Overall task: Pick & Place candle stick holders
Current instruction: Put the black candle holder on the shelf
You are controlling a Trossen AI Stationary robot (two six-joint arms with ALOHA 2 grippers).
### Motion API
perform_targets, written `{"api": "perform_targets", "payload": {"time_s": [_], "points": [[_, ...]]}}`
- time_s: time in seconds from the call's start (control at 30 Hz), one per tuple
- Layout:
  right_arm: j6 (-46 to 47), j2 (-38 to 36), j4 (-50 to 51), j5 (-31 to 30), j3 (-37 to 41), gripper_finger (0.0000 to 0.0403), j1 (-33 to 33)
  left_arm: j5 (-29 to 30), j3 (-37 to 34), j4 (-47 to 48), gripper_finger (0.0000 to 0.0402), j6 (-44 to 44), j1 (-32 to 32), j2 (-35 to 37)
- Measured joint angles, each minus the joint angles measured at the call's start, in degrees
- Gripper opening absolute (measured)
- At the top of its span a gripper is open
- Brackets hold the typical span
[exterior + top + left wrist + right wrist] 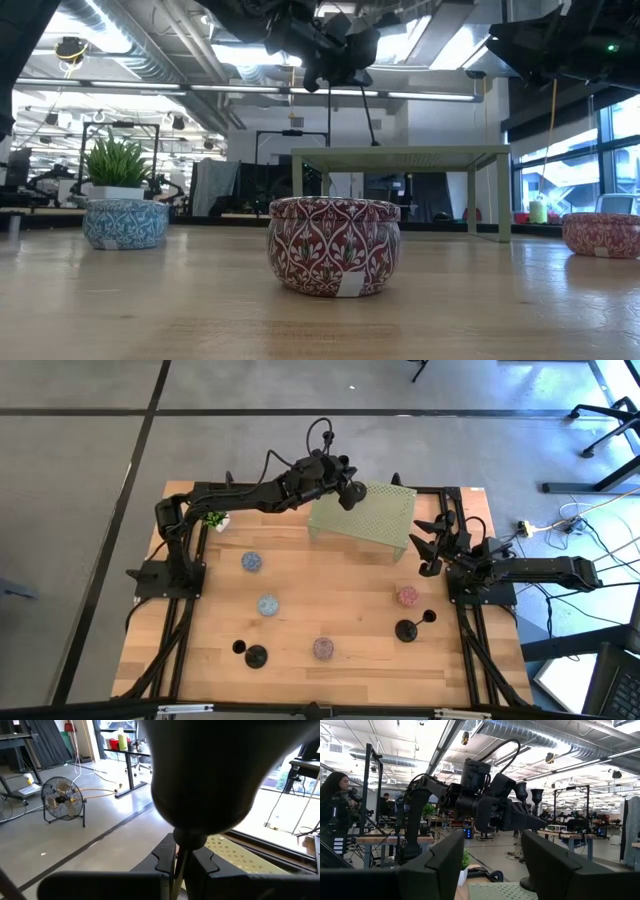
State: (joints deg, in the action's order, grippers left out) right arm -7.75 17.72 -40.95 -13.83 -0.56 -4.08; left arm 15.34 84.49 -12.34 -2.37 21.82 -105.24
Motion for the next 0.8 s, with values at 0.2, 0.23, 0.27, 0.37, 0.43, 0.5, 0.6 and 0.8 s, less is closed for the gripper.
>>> {"api": "perform_targets", "payload": {"time_s": [0.2, 0.23, 0.27, 0.37, 0.43, 0.5, 0.6, 0.8], "points": [[0.0, 0.0, 0.0, 0.1, 0.0, 0.0203, 0.0, 0.1, 0.0, -0.1, 0.0023, 0.1, 0.0, 0.1], [0.0, 0.0, 0.0, 0.1, 0.0, 0.0203, 0.0, 0.1, 0.0, -0.1, 0.0023, 0.1, 0.1, 0.1], [0.0, 0.0, 0.0, 0.1, 0.0, 0.0203, 0.0, 0.1, 0.0, -0.1, 0.0023, 0.1, 0.1, 0.1], [0.0, 0.0, 0.0, 0.1, 0.0, 0.0203, 0.0, 0.1, 0.0, -0.1, 0.0023, 0.1, 0.3, 0.1], [0.0, 0.0, 0.0, 0.1, 0.0, 0.0203, 0.0, 0.1, 0.0, -0.1, 0.0027, 0.1, 0.5, 0.1], [0.0, 0.0, 0.0, 0.1, 0.0, 0.0203, 0.0, 0.1, 0.0, -0.1, 0.0035, 0.1, 0.5, 0.1], [0.0, 0.0, 0.0, 0.1, 0.0, 0.0203, 0.0, 0.1, 0.0, -0.1, 0.0052, 0.1, 0.5, 0.1], [-0.1, 0.0, 0.0, 0.1, 0.0, 0.0203, 0.0, 0.1, 0.0, -0.2, 0.0082, 0.1, 0.5, 0.1]]}}
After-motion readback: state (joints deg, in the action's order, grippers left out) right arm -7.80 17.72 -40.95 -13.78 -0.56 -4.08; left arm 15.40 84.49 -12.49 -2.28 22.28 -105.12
